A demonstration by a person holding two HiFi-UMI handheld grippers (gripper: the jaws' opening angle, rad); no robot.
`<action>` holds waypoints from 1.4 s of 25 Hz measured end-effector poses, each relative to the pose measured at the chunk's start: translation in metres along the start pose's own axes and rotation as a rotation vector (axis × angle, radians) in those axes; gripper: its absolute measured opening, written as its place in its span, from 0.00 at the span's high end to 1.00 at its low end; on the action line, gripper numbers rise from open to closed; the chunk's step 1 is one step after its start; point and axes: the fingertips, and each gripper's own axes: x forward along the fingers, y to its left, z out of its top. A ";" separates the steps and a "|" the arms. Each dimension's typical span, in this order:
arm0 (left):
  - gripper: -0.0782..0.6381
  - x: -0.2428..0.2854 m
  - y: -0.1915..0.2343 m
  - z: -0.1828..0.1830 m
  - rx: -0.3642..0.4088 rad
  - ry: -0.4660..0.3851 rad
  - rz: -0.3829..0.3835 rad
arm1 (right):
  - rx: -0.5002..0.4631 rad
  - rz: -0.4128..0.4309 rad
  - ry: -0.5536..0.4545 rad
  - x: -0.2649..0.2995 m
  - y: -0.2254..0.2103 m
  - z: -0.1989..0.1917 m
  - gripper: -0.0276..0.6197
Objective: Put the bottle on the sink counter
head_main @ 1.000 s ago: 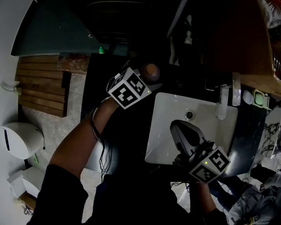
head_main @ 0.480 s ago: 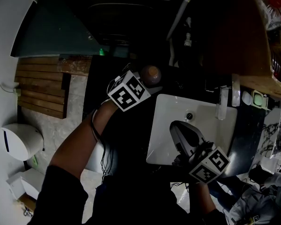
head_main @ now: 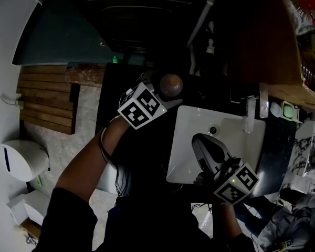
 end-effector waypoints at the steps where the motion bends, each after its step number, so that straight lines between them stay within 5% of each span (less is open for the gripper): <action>1: 0.33 -0.004 -0.001 0.002 0.003 -0.009 0.000 | -0.004 0.000 -0.003 0.000 0.001 0.001 0.91; 21: 0.34 -0.119 -0.040 0.044 -0.079 -0.204 0.072 | -0.103 0.010 -0.042 -0.003 0.056 0.026 0.91; 35: 0.71 -0.183 -0.074 0.076 -0.134 -0.327 0.144 | -0.185 0.025 -0.072 -0.011 0.086 0.045 0.92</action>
